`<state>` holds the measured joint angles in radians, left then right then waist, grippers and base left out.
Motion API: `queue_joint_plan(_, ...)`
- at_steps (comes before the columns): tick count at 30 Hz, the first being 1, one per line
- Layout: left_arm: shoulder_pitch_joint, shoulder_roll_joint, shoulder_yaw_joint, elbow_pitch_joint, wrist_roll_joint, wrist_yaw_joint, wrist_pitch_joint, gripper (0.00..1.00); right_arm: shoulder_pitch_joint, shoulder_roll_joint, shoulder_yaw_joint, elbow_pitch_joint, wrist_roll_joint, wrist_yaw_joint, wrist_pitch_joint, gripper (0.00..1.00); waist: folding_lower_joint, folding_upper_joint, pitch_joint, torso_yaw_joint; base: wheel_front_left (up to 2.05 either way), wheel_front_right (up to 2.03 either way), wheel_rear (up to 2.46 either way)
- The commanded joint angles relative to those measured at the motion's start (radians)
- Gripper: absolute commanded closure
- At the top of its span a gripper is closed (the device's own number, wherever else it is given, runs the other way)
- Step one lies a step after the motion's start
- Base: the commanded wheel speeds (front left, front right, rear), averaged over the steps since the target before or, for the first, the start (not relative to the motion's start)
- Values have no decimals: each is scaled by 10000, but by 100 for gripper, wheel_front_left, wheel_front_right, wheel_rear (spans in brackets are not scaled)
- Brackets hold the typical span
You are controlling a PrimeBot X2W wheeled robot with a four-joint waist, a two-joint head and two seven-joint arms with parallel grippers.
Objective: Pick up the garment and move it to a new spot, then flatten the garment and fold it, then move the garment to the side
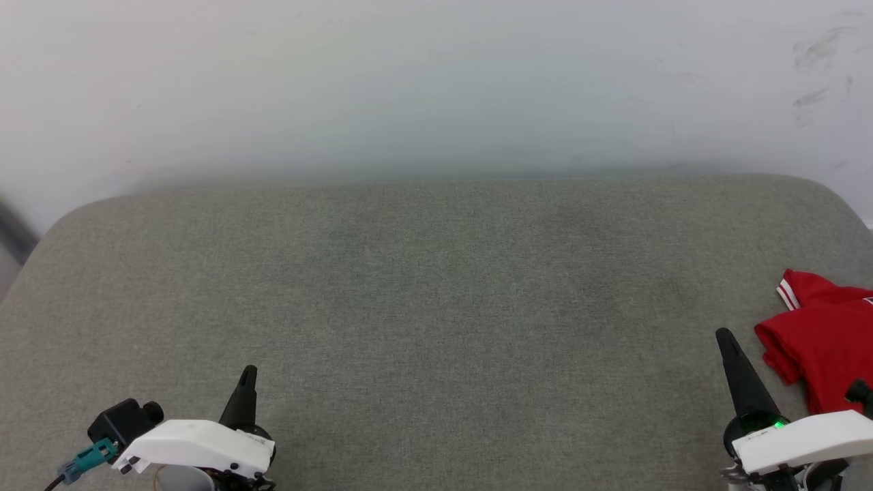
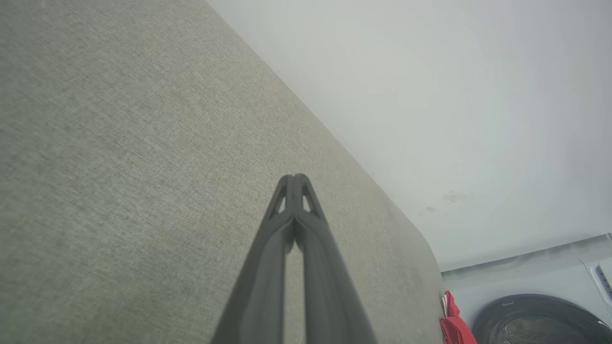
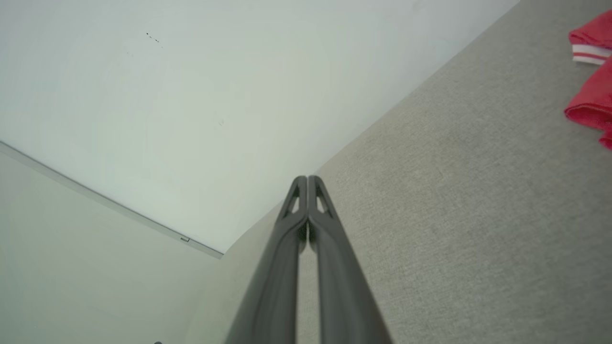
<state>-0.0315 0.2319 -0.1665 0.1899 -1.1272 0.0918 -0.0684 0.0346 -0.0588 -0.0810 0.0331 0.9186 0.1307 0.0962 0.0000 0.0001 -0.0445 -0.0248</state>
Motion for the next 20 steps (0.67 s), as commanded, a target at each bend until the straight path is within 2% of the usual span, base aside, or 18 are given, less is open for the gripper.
queue_joint_plan(1,-318,-45,181,-59,-221,-122,62,100,-283,-63,-10,-11,336,1,-47,100,0,-1,9,5,0,0,0)
queue_joint_plan(20,-491,-586,998,129,-1714,-802,596,100,-685,-63,-59,661,2465,1,-21,100,0,-1,125,65,0,0,0)
